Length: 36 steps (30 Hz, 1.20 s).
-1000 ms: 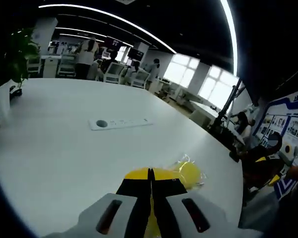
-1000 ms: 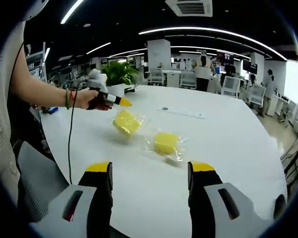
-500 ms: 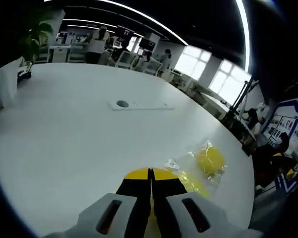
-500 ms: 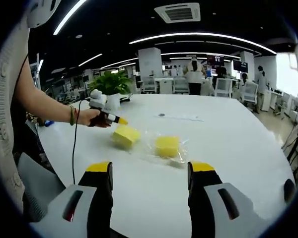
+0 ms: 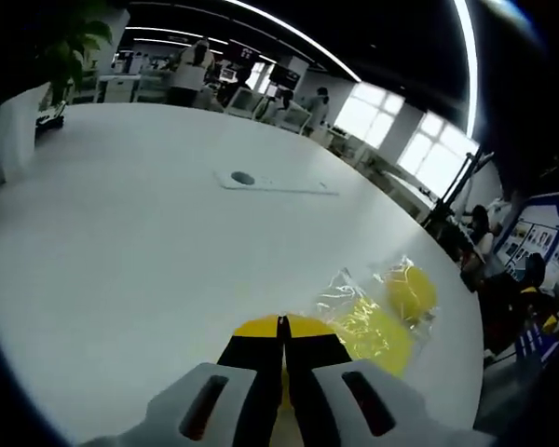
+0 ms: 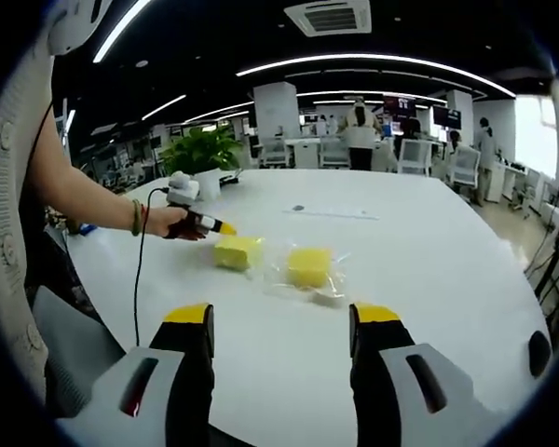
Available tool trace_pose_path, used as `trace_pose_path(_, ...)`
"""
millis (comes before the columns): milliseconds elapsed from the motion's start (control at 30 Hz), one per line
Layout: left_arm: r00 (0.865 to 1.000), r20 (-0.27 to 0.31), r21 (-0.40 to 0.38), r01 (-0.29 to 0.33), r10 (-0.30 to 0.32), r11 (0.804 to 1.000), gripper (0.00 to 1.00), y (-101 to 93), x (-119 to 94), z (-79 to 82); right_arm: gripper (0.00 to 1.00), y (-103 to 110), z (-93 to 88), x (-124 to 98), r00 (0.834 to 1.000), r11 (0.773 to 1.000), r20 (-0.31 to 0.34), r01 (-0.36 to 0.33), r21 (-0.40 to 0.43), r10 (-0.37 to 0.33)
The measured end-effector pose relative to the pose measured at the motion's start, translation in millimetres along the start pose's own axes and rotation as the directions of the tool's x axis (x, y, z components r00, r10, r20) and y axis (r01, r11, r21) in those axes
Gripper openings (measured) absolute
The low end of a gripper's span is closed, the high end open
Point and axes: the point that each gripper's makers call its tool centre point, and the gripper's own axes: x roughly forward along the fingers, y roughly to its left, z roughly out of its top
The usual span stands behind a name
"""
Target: Compare the silicone blocks by pressing each to a similar depth, holding the contact briefly, and releasing to observe deformation and rebound differences across the visible hardness samples.
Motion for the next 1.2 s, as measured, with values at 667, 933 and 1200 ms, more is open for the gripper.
trace_pose_path(667,0.999,0.038,0.051,0.015,-0.017,0.999,0.32,-7.6,-12.9,6.4,0.52,6.1,-9.0,5.0,0.999,0.999,-0.025,-0.043,0.004,0.044)
trace_pose_path(933,0.997,0.082,0.159,-0.017,0.003,0.987,0.27,-26.9,-52.6,10.4,0.51,12.3,-4.6,3.9,0.997,0.997,-0.008,-0.074,0.001,0.074)
trace_pose_path(1200,0.997,0.078,0.261,-0.026,0.006,0.965,0.32,-65.5,-94.4,-7.4,0.50,18.9,-0.6,-2.6,0.994,0.994,0.007,-0.111,-0.014,0.111)
